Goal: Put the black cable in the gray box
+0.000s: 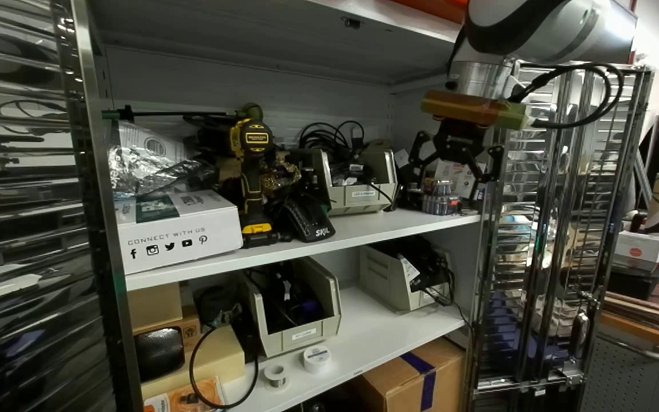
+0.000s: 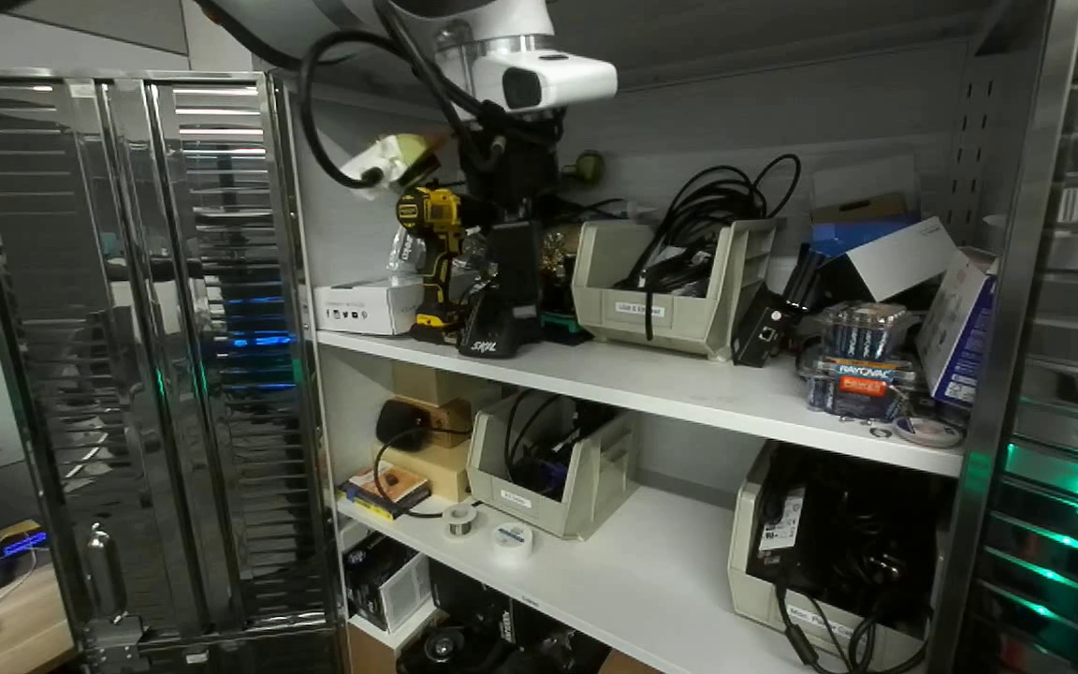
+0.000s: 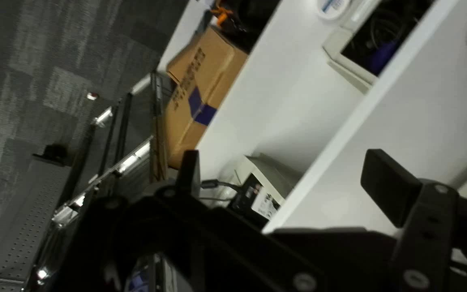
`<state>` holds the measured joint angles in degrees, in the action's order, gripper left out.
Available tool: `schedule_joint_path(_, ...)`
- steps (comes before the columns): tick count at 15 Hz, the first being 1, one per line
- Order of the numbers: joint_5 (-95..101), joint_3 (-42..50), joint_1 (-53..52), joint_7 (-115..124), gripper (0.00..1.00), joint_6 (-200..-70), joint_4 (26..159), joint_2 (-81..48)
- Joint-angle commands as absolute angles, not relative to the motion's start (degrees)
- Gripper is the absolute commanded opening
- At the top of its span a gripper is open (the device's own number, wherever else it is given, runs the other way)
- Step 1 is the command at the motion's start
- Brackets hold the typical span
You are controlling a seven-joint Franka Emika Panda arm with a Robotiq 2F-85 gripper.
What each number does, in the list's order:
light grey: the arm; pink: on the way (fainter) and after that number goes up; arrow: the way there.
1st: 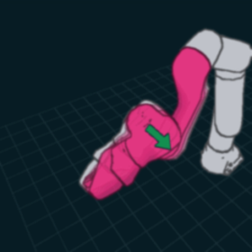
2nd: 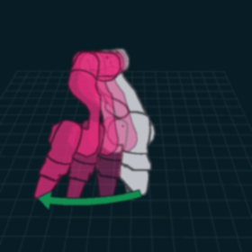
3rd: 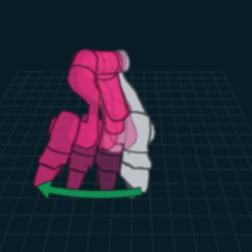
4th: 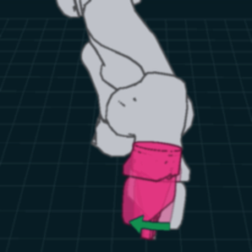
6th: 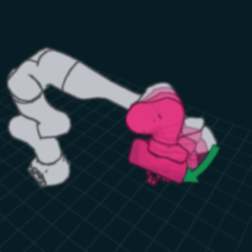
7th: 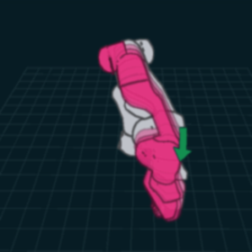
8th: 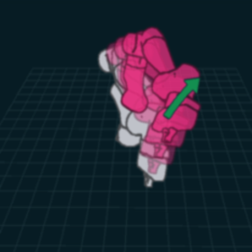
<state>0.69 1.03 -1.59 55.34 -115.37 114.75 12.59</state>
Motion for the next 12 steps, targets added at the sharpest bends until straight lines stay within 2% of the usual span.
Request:
schedule_joint_path(1,-3.12,1.06,-0.7,45.54,1.0,-104.83,120.03,19.99)
schedule_joint_path(8,-5.63,3.89,1.96,21.21,1.0,-82.87,118.82,26.15)
schedule_joint_path(9,-5.4,1.68,3.02,26.68,1.0,-86.92,119.37,24.03)
schedule_joint_path(12,-5.35,2.52,3.71,22.03,1.0,-84.01,119.32,25.75)
